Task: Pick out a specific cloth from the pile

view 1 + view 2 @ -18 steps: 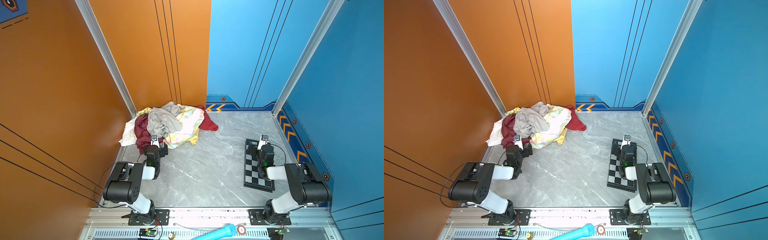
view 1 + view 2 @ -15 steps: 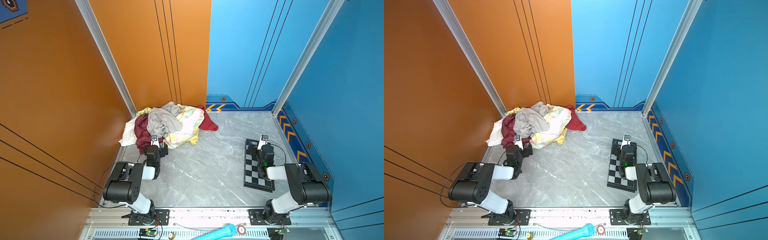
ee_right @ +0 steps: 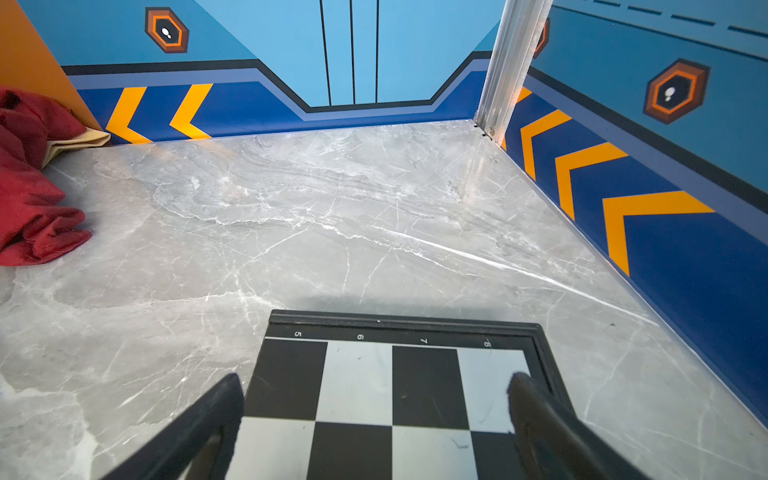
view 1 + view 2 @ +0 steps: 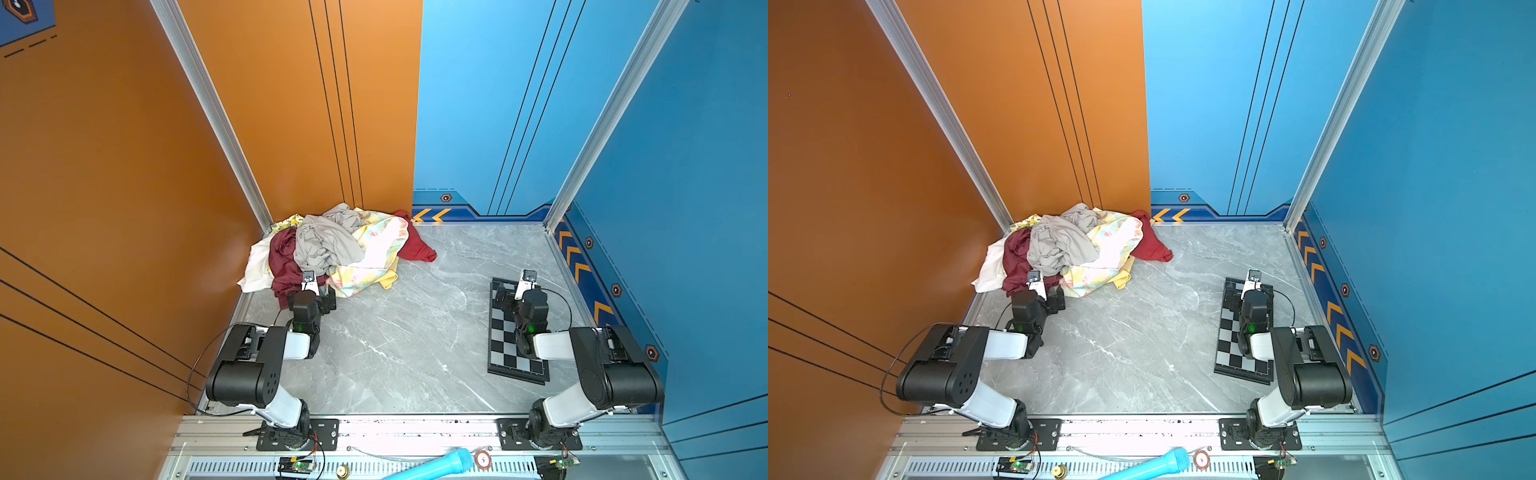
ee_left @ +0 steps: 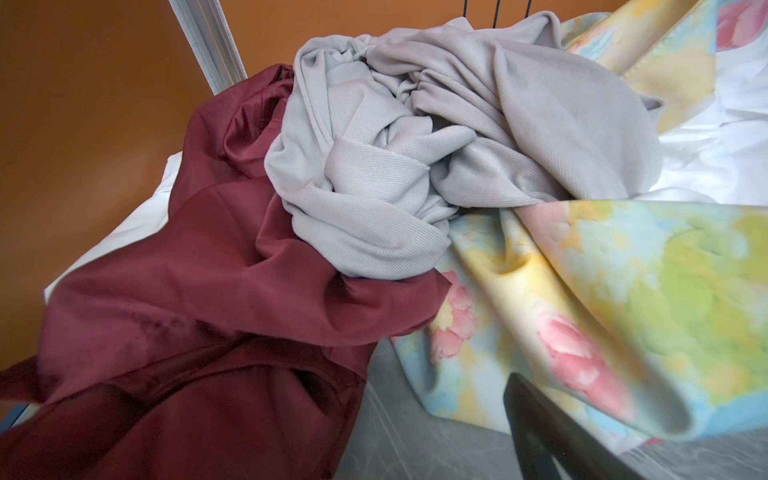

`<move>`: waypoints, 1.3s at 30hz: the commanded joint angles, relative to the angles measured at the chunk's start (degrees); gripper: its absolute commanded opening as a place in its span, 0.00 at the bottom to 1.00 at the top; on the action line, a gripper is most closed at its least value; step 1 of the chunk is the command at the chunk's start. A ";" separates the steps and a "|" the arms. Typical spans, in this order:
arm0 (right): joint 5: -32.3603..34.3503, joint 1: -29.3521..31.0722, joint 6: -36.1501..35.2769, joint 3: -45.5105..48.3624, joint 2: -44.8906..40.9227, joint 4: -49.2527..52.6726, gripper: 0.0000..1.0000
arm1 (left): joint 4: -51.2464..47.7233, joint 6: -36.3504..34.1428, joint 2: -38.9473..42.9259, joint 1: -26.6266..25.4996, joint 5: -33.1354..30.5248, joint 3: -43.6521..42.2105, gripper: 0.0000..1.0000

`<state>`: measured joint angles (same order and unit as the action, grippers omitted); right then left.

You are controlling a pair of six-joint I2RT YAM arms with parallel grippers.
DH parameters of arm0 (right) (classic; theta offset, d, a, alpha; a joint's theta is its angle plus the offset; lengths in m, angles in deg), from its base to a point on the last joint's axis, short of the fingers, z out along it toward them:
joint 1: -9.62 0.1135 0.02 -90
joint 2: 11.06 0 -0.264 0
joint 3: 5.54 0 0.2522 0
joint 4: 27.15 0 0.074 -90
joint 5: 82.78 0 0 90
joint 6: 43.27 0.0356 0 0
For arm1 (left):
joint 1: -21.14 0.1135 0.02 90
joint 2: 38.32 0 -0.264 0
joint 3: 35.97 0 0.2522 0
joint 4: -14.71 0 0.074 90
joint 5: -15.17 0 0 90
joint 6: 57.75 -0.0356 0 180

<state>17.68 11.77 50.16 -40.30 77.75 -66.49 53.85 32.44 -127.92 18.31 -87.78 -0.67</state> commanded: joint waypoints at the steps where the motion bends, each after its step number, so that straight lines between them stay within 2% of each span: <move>1: -0.35 0.04 0.30 -0.23 -0.13 0.49 1.00 | -0.61 -0.56 -0.16 0.54 2.33 0.63 0.98; 19: -0.70 -0.13 0.45 -0.17 -0.13 0.63 0.99 | -0.43 -0.57 0.10 0.37 2.18 0.38 0.98; 39: 1.96 1.45 -0.68 0.62 -0.29 -0.93 1.00 | -0.79 -0.40 0.10 0.14 1.60 0.60 0.98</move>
<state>17.98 12.23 50.11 -40.28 77.75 -66.54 53.85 32.46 -127.92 18.55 -86.34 -0.67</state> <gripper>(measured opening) 0.995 0.979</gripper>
